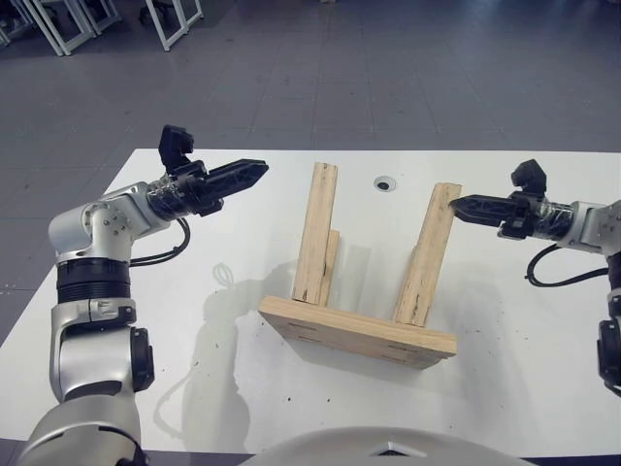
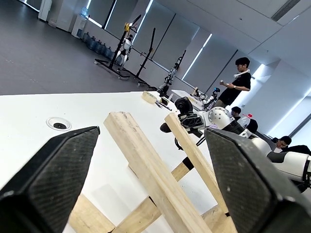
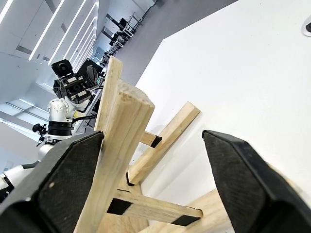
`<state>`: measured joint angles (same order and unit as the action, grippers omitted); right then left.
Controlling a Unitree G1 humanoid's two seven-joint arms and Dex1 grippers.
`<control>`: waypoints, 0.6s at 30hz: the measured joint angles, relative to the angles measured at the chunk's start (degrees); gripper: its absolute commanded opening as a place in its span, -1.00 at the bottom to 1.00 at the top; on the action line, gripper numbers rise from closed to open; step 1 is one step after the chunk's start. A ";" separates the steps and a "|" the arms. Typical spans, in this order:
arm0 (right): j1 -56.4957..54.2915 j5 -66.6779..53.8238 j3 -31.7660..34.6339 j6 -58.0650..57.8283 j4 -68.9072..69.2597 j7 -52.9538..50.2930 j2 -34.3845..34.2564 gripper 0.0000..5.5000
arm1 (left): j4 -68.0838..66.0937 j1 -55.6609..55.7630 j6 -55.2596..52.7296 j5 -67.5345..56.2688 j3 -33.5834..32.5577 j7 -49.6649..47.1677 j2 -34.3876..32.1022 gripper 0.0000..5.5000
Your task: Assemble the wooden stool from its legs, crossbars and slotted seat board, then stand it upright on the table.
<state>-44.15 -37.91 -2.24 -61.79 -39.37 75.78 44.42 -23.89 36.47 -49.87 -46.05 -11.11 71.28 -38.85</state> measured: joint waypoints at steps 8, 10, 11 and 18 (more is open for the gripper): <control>15.20 -3.38 8.37 -2.71 15.96 6.88 12.59 0.35 | 14.48 -19.13 -0.81 -2.19 -7.14 4.14 -6.67 0.45; 20.94 -4.94 10.61 -3.44 22.97 7.17 14.60 0.35 | 19.59 -25.56 -0.94 -2.57 -7.31 6.09 -8.08 0.45; 28.67 -4.11 10.76 -1.09 30.88 8.14 17.50 0.35 | 23.78 -31.26 0.65 -1.11 -6.33 7.16 -9.30 0.45; 52.51 9.92 6.41 19.18 54.56 3.73 22.05 0.35 | 28.79 -38.82 30.65 19.34 2.53 7.13 -10.19 0.45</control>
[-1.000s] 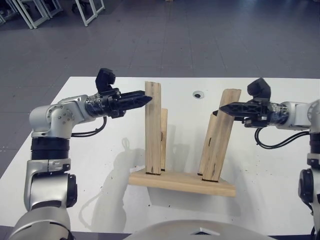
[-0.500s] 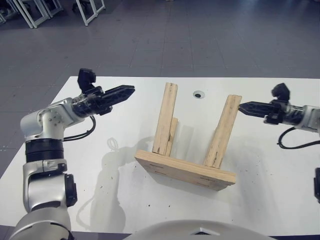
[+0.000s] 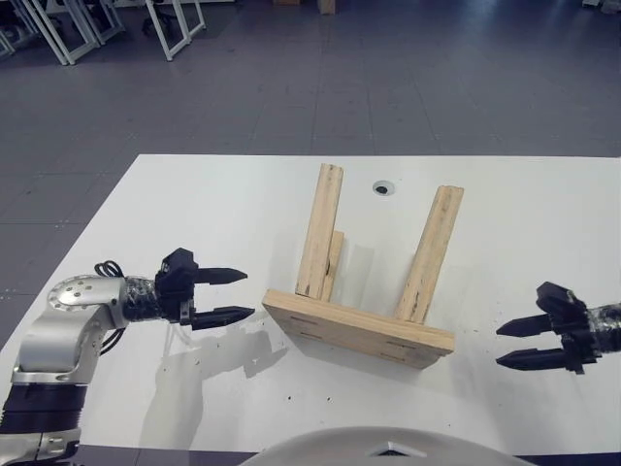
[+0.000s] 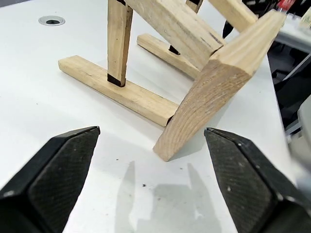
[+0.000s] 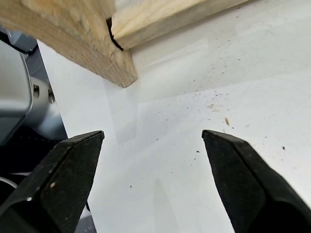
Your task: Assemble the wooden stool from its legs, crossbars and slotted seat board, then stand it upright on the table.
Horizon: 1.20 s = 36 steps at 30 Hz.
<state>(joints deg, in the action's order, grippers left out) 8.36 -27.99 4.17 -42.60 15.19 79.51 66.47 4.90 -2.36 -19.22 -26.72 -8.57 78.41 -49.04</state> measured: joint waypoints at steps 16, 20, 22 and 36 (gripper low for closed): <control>-3.28 -6.14 -7.35 -5.60 20.25 -16.58 -10.37 0.28 | 3.03 3.25 4.25 1.20 11.72 -0.39 5.80 0.21; -5.38 -7.69 -7.78 -6.81 20.07 -19.85 -13.19 0.05 | 4.46 3.48 1.26 -0.80 12.38 -1.12 6.47 0.01; -6.05 -8.13 -7.78 -7.36 19.13 -20.74 -14.02 -0.09 | 4.79 3.48 -0.59 -1.97 12.29 -1.11 6.27 -0.12; -20.17 -37.77 2.15 -28.39 12.81 -14.32 -8.98 -0.31 | 13.90 7.28 -28.89 -29.03 2.01 -1.02 -0.32 -0.40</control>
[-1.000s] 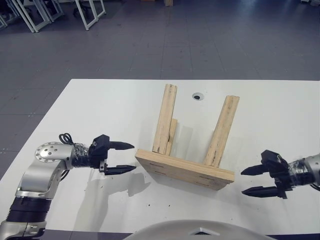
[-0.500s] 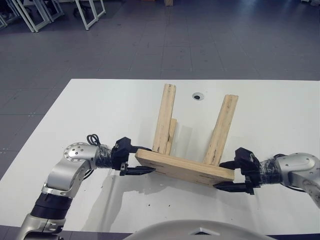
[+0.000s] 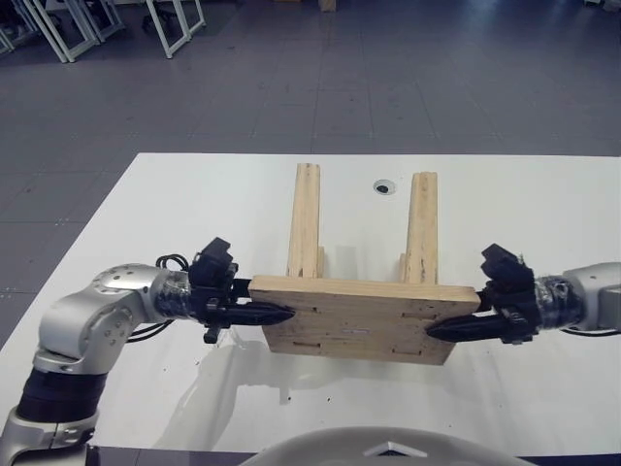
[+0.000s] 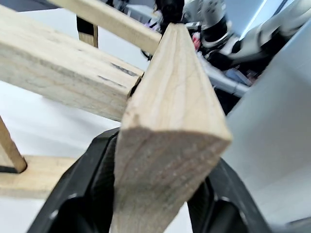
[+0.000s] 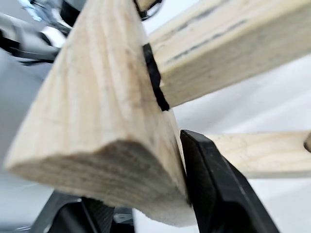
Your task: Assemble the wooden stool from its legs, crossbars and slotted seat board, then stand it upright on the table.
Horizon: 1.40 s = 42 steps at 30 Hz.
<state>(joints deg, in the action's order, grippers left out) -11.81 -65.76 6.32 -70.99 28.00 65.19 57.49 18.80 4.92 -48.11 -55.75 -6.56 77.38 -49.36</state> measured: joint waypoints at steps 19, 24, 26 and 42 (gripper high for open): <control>-24.74 -45.55 -14.13 -11.02 -40.40 -25.40 -3.45 -0.31 | -35.61 27.63 -33.26 -52.62 4.25 -38.83 -2.67 -0.40; -30.27 -47.77 -14.25 -8.17 -53.92 -38.18 -10.64 -0.31 | -42.87 30.20 -27.13 -55.54 3.50 -52.59 5.13 -0.40; -32.15 -47.27 -13.12 -5.93 -58.08 -44.04 -13.67 -0.31 | -43.74 31.71 -23.93 -55.65 2.32 -59.36 7.51 -0.40; -36.44 -22.75 -0.41 -3.62 -68.74 -47.00 -18.81 0.60 | -51.15 36.56 -19.74 -42.84 -11.10 -65.76 13.30 0.26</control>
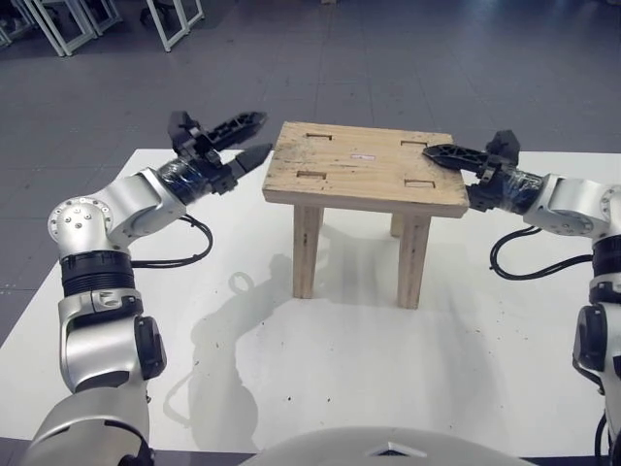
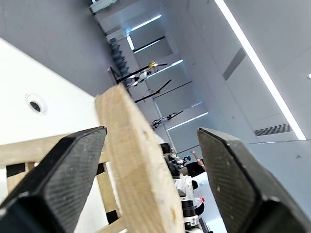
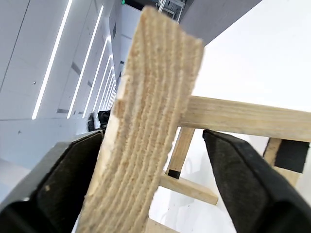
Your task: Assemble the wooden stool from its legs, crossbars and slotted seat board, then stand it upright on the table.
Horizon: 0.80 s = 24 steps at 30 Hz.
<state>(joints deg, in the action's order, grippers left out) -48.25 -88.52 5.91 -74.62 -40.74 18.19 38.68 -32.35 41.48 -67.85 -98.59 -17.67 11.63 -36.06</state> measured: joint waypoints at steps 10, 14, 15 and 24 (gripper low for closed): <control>-0.69 14.75 11.77 4.83 -5.66 6.44 0.30 0.60 | 0.52 -2.69 5.59 8.53 -10.42 4.55 1.94 0.26; 0.12 20.79 15.82 12.36 -6.23 7.82 0.14 0.60 | 8.89 -7.88 18.39 21.73 -10.06 3.08 6.15 0.26; 0.88 24.68 15.64 17.61 -5.46 8.05 0.10 0.60 | 12.33 -9.15 23.13 27.25 -8.46 2.45 7.36 0.26; 28.72 69.25 -2.98 58.67 29.00 -17.48 -15.82 0.60 | 23.57 -21.00 55.88 76.56 11.62 -12.65 16.80 0.26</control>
<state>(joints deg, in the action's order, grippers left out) -19.53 -19.26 2.94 -15.95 -11.74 0.71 22.87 -8.78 20.48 -11.97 -22.03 -6.05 -1.02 -19.27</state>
